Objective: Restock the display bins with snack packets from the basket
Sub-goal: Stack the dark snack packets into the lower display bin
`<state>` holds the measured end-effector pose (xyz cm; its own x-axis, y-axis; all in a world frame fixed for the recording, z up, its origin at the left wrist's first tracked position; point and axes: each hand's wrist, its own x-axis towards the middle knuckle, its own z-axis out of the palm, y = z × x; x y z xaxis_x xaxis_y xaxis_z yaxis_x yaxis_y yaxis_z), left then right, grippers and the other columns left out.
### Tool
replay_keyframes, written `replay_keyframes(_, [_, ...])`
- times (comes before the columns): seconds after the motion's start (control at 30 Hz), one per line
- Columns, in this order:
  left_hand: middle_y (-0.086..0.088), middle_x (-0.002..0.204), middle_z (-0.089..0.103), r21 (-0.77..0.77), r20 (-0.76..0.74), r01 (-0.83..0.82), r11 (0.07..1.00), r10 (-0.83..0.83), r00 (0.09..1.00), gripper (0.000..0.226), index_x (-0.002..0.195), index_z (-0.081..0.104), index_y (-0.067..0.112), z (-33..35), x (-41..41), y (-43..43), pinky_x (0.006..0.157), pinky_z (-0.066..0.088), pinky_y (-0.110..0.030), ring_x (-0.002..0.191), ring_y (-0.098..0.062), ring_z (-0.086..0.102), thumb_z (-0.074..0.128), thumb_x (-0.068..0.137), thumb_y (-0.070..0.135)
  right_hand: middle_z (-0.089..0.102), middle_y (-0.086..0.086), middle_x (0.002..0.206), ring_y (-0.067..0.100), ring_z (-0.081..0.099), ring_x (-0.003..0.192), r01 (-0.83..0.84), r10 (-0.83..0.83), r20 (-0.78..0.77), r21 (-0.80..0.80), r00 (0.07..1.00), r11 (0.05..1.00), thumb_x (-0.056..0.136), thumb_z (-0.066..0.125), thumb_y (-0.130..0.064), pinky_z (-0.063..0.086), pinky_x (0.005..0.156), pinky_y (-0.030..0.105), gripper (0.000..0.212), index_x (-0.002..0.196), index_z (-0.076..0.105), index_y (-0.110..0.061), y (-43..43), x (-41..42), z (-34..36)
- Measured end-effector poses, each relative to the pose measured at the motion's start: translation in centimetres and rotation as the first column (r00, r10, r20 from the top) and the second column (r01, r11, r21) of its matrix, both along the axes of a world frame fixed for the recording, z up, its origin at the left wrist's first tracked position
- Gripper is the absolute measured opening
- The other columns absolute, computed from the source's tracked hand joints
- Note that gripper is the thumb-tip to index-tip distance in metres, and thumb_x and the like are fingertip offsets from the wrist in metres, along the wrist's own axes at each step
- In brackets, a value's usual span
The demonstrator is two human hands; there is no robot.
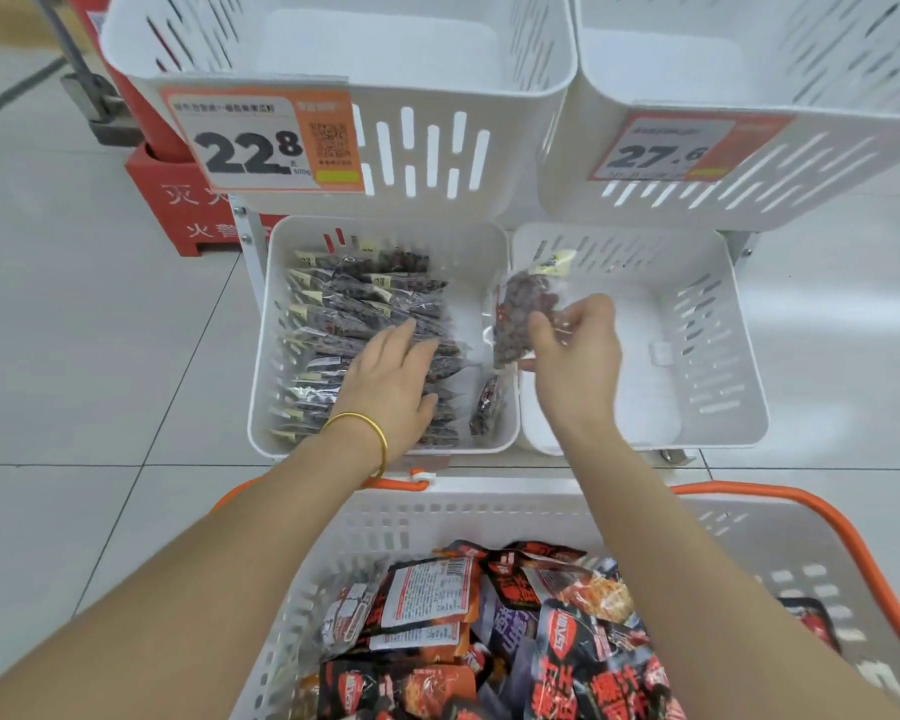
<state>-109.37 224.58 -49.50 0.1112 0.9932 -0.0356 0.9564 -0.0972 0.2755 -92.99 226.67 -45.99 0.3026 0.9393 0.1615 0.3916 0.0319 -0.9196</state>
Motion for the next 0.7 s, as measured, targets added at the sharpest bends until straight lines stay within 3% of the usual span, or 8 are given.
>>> replay_keyframes(0.13, [-0.002,0.157,-0.018,-0.055,-0.160,0.040,0.998,-0.048,0.986,0.066,0.150,-0.001,0.029,-1.3,0.6,0.6,0.118,0.001,-0.045,0.144,-0.021,-0.016,0.038,0.097,0.039,0.054,0.012,0.094,0.029,0.051,0.085,-0.024,0.025,0.241,-0.008,0.970,1.000,0.094,0.051,-0.018,0.032,0.067,0.031,0.014,0.092,0.039,-0.010,1.8,-2.3,-1.6])
replay_keyframes(0.27, [-0.004,0.156,-0.021,-0.105,-0.179,0.002,0.994,-0.021,0.984,0.069,0.149,-0.006,0.029,-2.3,0.5,0.6,0.118,0.001,-0.047,0.143,-0.021,-0.018,0.036,0.097,0.044,0.059,0.010,0.100,0.030,0.049,0.099,0.078,-0.029,0.502,-0.076,0.864,0.994,0.095,0.049,-0.030,0.041,0.076,0.041,0.023,0.099,0.047,-0.007,2.2,-2.5,-2.5])
replay_keyframes(0.43, [-0.005,0.155,-0.023,-0.113,-0.239,-0.003,0.994,-0.025,0.971,0.067,0.150,-0.003,0.027,-2.4,0.6,0.6,0.117,0.002,-0.049,0.143,-0.022,-0.020,0.035,0.097,0.044,0.054,0.009,0.109,0.030,0.048,0.103,0.127,-0.077,0.596,-0.043,0.799,0.991,0.096,0.046,-0.031,0.037,0.076,0.039,0.026,0.105,0.048,-0.007,1.5,-2.4,-3.2])
replay_keyframes(0.7, [-0.006,0.155,-0.024,-0.126,-0.249,-0.007,0.992,-0.025,0.968,0.060,0.150,0.011,0.025,-2.3,0.5,0.6,0.117,0.006,-0.047,0.143,-0.023,-0.021,0.037,0.097,0.041,0.053,0.015,0.106,0.034,0.050,0.096,0.173,-0.174,0.513,0.050,0.840,0.984,0.097,0.047,-0.022,0.038,0.074,0.041,0.021,0.103,0.047,-0.001,2.3,-3.7,-4.3])
